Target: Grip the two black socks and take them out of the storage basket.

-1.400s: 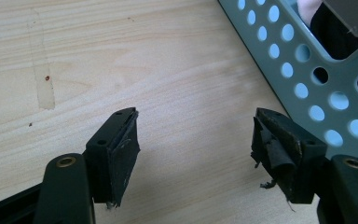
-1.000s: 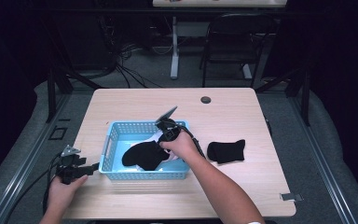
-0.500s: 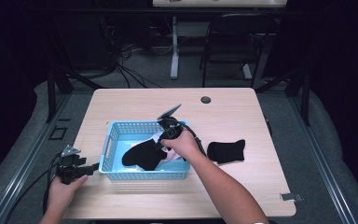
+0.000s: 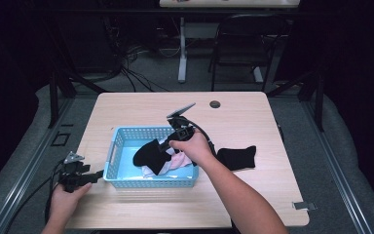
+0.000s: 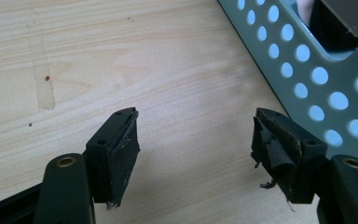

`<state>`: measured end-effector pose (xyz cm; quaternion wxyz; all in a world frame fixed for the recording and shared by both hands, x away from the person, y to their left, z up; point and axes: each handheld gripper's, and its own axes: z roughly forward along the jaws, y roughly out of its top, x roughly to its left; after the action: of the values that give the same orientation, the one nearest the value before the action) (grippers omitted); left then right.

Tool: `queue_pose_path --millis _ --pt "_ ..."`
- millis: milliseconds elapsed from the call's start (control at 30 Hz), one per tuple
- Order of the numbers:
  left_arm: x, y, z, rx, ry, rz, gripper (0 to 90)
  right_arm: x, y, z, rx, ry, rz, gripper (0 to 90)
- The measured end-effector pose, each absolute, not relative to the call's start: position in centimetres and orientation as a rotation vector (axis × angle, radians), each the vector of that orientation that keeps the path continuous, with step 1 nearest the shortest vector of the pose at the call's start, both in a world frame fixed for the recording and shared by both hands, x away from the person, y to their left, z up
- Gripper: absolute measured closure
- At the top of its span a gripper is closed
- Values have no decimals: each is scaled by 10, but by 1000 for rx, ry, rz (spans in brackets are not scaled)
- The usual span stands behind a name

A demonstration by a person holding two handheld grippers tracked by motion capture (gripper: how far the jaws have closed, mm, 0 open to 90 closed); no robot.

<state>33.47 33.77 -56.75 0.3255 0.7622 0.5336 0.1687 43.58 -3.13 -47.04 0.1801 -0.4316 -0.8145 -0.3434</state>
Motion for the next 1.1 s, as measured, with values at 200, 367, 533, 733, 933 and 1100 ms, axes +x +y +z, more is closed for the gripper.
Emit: queue_pose_path --millis 200,367,533,733,933,1100 --pt "335 338 -567 1998 1398 442 314 430 -38 -449 -1221 -2321 -1020 865" --pt "335 338 -567 1998 1398 442 314 424 -45 -433 -1205 -2350 -1044 865" --pt "335 338 -567 1998 1399 442 314 420 -56 -419 -1197 -2351 -1072 865" --pt "335 338 -567 2000 1400 442 314 414 -72 -399 -1194 -2338 -1131 865" --pt "335 337 -568 1999 1401 444 314 410 -87 -383 -1191 -2330 -1181 865" --pt "335 337 -568 2000 1401 445 314 406 -102 -373 -1198 -2321 -1210 865"
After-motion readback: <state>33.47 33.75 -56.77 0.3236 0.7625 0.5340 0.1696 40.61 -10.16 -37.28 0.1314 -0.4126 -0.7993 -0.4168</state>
